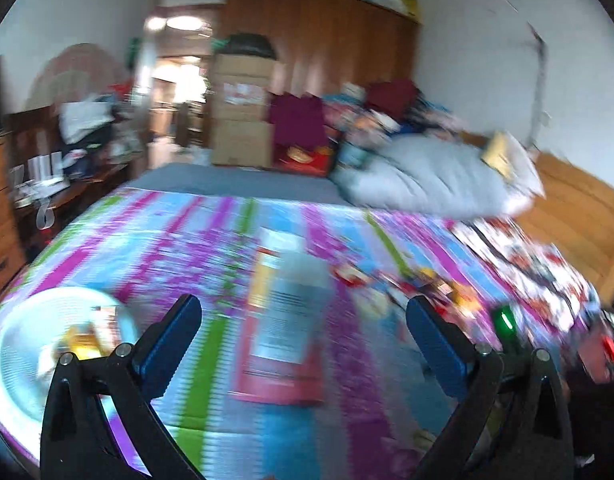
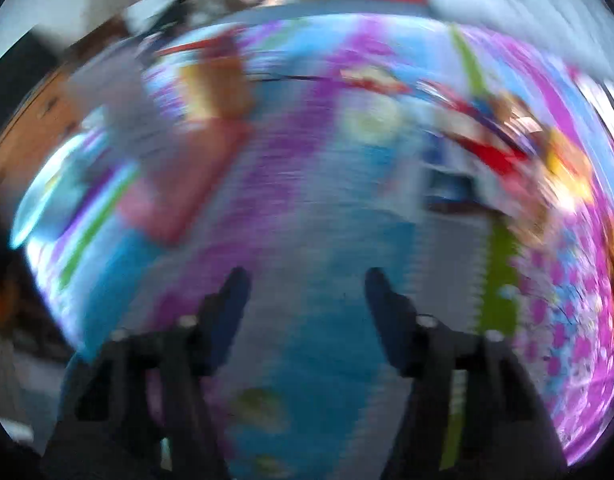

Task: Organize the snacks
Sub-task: 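Move both grippers back toward the snack pile on the bed, then grasp a white packet with red and blue stripes with the right gripper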

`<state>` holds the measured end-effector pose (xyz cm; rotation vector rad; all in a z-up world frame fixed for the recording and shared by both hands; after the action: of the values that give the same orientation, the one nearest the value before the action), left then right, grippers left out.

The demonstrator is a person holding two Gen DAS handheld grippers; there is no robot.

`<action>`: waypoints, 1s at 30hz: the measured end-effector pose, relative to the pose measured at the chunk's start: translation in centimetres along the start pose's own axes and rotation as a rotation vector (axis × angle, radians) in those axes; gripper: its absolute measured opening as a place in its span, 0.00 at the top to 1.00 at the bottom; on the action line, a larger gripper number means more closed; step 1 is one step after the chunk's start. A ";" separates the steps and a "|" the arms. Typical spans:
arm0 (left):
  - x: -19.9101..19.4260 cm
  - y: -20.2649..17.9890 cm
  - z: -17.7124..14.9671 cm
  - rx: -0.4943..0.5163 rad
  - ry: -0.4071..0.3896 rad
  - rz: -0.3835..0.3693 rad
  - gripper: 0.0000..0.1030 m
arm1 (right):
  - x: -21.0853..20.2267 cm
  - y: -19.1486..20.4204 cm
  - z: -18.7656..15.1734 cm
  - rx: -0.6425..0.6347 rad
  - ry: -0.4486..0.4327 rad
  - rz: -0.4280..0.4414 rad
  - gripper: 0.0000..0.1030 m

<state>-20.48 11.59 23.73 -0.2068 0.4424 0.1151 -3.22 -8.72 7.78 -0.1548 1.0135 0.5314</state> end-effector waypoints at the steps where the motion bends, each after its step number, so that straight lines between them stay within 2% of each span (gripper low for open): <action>1: 0.8 -1.2 -0.3 0.015 0.021 -0.018 0.00 | 0.2 -1.4 1.0 0.029 -0.017 -0.009 0.49; 4: 3.3 -3.4 -1.1 0.030 0.073 -0.063 0.00 | 1.5 -4.1 4.3 0.066 -0.024 -0.030 0.49; 5: 3.7 -3.9 -1.3 0.031 0.081 -0.067 0.00 | 2.3 -4.4 5.2 0.061 -0.009 -0.036 0.49; 6: 4.2 -4.1 -1.6 0.029 0.088 -0.073 0.00 | 3.9 -4.8 6.1 0.061 0.040 -0.040 0.49; 9: 5.5 -4.8 -1.9 0.028 0.111 -0.080 0.00 | 6.1 -6.0 7.0 0.061 0.089 -0.049 0.50; 16: 7.2 -5.0 -2.9 0.028 0.152 -0.087 0.00 | 7.8 -6.6 10.5 0.061 0.072 -0.039 0.49; 24: 8.7 -6.2 -3.6 0.057 0.186 -0.105 0.00 | 10.5 -6.5 13.4 -0.022 0.092 -0.051 0.49; 27: 9.4 -6.3 -3.8 0.053 0.200 -0.110 0.00 | 12.0 -6.9 13.8 -0.056 0.126 -0.056 0.49; 29: 9.8 -6.3 -3.8 0.046 0.208 -0.115 0.00 | 12.2 -7.4 14.0 -0.056 0.129 -0.044 0.53; 30: 10.0 -6.3 -3.8 0.046 0.209 -0.115 0.00 | 11.9 -7.6 14.0 -0.053 0.120 -0.044 0.70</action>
<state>-12.10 5.22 17.12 -0.1995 0.6392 -0.0302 16.19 -6.03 4.36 -0.2584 1.1111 0.5142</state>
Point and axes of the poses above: each gripper's, at about its wrist camera, not at the fingertips, and x roughly the way its jaws point, y to its left, z to its top, the point moved 1 cm from there along x, roughly the way its jaws point, and after that the axes turned 2 degrees about -z, right-handed, at the moved point
